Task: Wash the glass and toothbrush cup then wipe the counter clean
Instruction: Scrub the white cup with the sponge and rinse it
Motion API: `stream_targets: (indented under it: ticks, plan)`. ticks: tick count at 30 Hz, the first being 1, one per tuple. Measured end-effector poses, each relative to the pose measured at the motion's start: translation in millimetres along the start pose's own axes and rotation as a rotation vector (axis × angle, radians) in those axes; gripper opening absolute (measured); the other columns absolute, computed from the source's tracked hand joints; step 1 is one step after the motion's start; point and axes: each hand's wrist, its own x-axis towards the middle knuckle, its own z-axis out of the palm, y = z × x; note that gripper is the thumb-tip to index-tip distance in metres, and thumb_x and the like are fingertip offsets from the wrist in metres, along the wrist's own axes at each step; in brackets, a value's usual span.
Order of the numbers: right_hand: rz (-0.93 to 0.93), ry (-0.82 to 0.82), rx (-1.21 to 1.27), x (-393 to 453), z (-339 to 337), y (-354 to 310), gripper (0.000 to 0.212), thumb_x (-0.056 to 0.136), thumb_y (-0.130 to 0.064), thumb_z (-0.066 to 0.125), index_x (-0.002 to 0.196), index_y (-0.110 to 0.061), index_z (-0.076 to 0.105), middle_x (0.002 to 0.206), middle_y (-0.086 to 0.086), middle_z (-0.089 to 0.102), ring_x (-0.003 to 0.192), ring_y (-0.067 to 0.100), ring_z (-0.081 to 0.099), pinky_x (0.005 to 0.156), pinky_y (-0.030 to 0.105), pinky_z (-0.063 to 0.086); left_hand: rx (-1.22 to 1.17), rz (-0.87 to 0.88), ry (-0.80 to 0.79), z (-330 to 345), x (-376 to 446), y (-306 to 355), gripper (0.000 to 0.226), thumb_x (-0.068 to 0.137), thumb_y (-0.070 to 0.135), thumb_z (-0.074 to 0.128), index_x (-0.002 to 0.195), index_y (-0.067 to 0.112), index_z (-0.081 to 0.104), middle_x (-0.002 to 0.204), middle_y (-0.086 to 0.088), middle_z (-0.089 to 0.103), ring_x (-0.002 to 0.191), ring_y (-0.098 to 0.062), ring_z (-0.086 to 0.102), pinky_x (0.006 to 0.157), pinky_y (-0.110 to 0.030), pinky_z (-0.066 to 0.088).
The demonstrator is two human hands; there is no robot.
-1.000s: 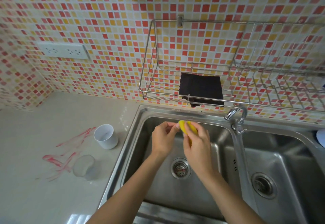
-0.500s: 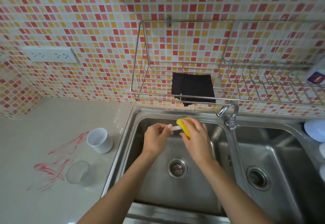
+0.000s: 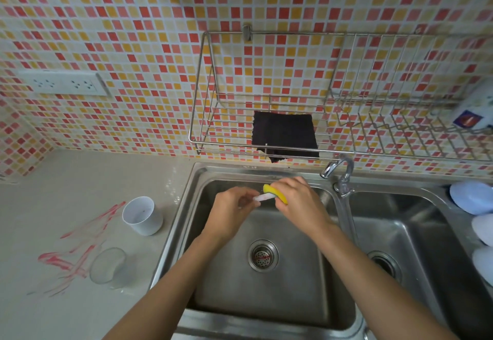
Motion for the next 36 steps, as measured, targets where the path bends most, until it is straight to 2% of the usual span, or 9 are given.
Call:
stream_targets:
  ticks: [4,9,13,16,18,22,26,30,36]
  plan:
    - [0.14,0.104,0.151,-1,-1,-9,0.04,0.077,-0.009,0.074,0.116,-0.016,0.069,0.108,0.003,0.067,0.096,0.027,0.057,0.085,0.034,0.049,-0.061,-0.049,0.102,2,2,3,0.017,0.087,0.022,0.073,0.102,0.015,0.075,0.084,0.011,0.071,0.074,0.013,0.061,0.068,-0.001,0.043]
    - [0.151,0.08,0.297,-19,9,-36,0.05,0.088,-0.015,0.064,0.136,-0.009,0.053,0.133,0.005,0.051,0.119,0.023,0.044,0.106,0.032,0.036,-0.204,-0.124,0.15,7,2,3,0.015,0.087,0.024,0.073,0.098,0.014,0.077,0.085,0.008,0.076,0.079,-0.001,0.07,0.075,-0.018,0.054]
    - [0.296,0.156,0.267,-26,12,-20,0.047,0.085,-0.007,0.066,0.131,-0.011,0.058,0.122,0.007,0.056,0.11,0.024,0.048,0.099,0.037,0.046,-0.211,-0.171,0.199,10,-3,3,0.018,0.086,0.026,0.074,0.099,0.014,0.076,0.084,0.007,0.076,0.078,0.0,0.069,0.073,-0.013,0.052]
    - [0.164,0.161,0.228,-31,10,-40,0.048,0.085,-0.009,0.065,0.132,-0.015,0.058,0.121,0.004,0.054,0.109,0.018,0.045,0.095,0.024,0.04,-0.223,-0.156,0.183,12,-2,9,0.016,0.086,0.024,0.073,0.098,0.013,0.077,0.084,0.008,0.076,0.078,0.0,0.07,0.075,-0.016,0.055]
    - [0.118,0.188,0.206,-30,9,-40,0.048,0.085,-0.009,0.065,0.132,-0.016,0.057,0.121,0.003,0.054,0.107,0.018,0.046,0.095,0.024,0.041,-0.246,-0.164,0.188,13,-2,11,0.014,0.087,0.023,0.073,0.097,0.014,0.077,0.084,0.009,0.076,0.078,0.0,0.07,0.074,-0.017,0.054]
    - [0.272,0.25,0.232,-27,7,-31,0.05,0.084,-0.006,0.064,0.133,-0.017,0.057,0.12,0.006,0.054,0.109,0.022,0.048,0.095,0.033,0.047,-0.32,-0.228,0.236,17,1,18,0.012,0.085,0.024,0.075,0.092,0.015,0.077,0.08,0.008,0.076,0.077,-0.003,0.071,0.074,-0.019,0.055]
    - [0.16,0.289,0.264,-31,7,-45,0.053,0.085,-0.006,0.064,0.136,-0.017,0.054,0.123,0.005,0.052,0.113,0.018,0.048,0.098,0.02,0.039,-0.443,-0.297,0.223,18,5,21,0.013,0.083,0.026,0.076,0.086,0.013,0.077,0.078,0.003,0.076,0.077,-0.01,0.072,0.076,-0.026,0.057]
    - [0.316,0.373,0.274,-28,5,-25,0.049,0.086,-0.006,0.065,0.133,-0.018,0.057,0.122,0.008,0.055,0.112,0.023,0.053,0.097,0.027,0.044,-0.588,-0.376,0.226,20,6,27,0.015,0.084,0.02,0.075,0.077,0.007,0.075,0.072,-0.004,0.074,0.067,-0.008,0.065,0.071,-0.021,0.054]
    - [0.143,0.335,0.197,-37,11,-38,0.049,0.081,-0.008,0.07,0.13,-0.01,0.059,0.126,0.008,0.056,0.111,0.023,0.053,0.096,0.031,0.047,-0.669,-0.482,0.164,22,6,28,0.025,0.087,0.014,0.071,0.064,0.003,0.069,0.069,-0.013,0.07,0.069,-0.014,0.067,0.076,-0.027,0.055]
